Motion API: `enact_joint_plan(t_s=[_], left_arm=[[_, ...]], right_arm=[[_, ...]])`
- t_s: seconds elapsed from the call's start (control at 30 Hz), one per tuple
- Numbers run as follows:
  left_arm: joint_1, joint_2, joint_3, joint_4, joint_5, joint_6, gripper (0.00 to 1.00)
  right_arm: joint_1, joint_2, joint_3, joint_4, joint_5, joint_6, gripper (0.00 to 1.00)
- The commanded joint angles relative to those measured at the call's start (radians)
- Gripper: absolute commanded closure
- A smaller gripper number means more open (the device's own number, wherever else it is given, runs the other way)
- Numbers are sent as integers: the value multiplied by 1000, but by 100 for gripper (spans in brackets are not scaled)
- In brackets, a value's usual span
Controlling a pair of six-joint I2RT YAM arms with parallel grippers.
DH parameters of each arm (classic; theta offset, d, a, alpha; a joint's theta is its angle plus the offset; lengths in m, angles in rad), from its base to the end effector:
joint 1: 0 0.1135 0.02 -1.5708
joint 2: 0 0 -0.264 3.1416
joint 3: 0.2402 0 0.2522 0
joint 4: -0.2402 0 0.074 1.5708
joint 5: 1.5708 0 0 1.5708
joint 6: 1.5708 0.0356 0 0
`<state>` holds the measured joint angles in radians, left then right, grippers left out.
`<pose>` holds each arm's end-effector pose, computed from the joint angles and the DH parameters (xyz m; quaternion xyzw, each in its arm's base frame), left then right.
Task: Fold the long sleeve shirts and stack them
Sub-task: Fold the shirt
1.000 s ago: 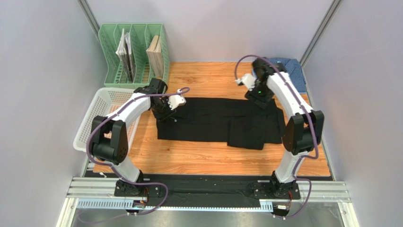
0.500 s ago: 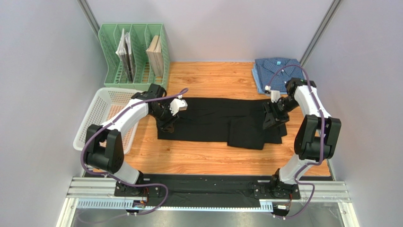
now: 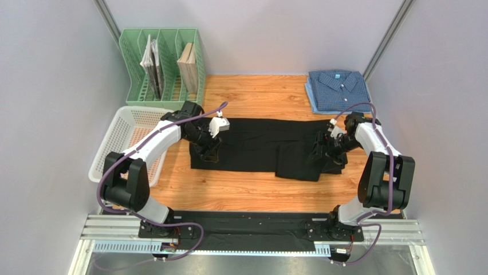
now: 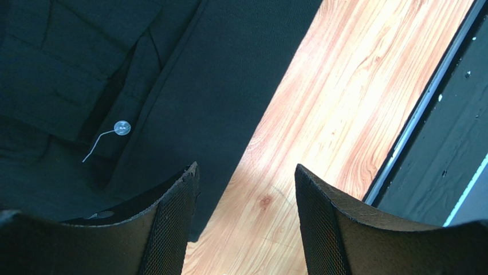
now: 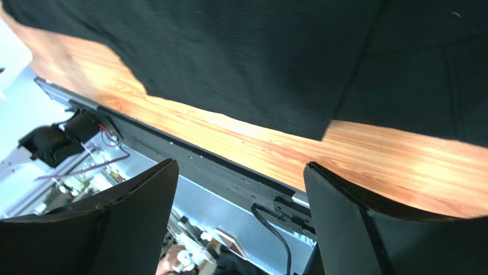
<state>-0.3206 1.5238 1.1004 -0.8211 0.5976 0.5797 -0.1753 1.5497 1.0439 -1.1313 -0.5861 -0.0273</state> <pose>0.2677 -0.1100 0.2333 0.4534 0.8283 -0.2680 0.1915 0.2505 -0.0244 0.2078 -0.0803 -0.9535 -0.2904 0.0024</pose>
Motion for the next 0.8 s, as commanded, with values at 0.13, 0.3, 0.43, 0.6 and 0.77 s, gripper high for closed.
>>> enact_joint_plan(t_s=[0.13,0.3,0.43,0.6,0.77], left_arm=[[-2,-27,27,56,65,-34,32],[-26,-39,-3,202,197,-115,32],[-164,-57,-106,471,225,-272,31],[-348,53,-143,813,185,-504,31],[-442,266,-42,942,149,-567,35]], right_arm=[[-10,35,24,34,109,87,12],[-10,88,36,38,46,63,16],[-12,136,125,13,-23,-15,20],[-33,141,223,-39,43,-22,21],[-56,196,295,-39,86,-20,25]])
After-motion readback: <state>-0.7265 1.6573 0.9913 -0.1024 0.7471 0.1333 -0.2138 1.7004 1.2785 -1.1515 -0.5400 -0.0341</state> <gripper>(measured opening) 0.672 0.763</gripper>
